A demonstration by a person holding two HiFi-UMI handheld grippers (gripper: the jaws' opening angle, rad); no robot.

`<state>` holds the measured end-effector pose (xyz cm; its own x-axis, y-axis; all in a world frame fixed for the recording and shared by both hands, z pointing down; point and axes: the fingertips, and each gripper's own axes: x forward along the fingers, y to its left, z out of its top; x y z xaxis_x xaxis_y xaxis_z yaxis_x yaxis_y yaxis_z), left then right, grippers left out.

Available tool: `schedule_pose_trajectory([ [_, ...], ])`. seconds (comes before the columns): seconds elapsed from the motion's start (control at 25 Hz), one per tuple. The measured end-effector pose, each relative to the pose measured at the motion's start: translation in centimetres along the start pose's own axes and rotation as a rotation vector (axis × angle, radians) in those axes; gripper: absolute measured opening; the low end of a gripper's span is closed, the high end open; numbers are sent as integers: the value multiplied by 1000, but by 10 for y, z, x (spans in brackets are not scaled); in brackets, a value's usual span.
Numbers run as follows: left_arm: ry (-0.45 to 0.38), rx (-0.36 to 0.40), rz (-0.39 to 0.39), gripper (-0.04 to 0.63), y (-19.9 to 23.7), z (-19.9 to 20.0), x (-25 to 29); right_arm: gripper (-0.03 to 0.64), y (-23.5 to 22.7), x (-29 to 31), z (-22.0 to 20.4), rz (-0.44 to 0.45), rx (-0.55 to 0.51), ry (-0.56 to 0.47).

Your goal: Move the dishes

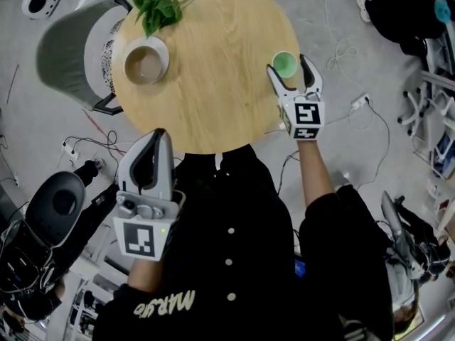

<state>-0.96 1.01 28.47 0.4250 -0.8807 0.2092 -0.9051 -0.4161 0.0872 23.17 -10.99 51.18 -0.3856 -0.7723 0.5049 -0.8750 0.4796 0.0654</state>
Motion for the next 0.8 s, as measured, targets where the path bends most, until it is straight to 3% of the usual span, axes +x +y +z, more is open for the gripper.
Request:
schedule_pose_trajectory([
  [0.16,-27,0,14,3,6,8,-6,294,4,-13,29,11,-5,-48],
  [0.4,-69,-6,48,3,12,24,-25,244,64,-27,70,195,29,-81],
  [0.6,-88,1,96,3,33,31,-47,271,131,-16,84,368,55,-57],
  [0.8,-102,-2,152,3,52,32,-69,212,178,-5,92,438,18,-22],
])
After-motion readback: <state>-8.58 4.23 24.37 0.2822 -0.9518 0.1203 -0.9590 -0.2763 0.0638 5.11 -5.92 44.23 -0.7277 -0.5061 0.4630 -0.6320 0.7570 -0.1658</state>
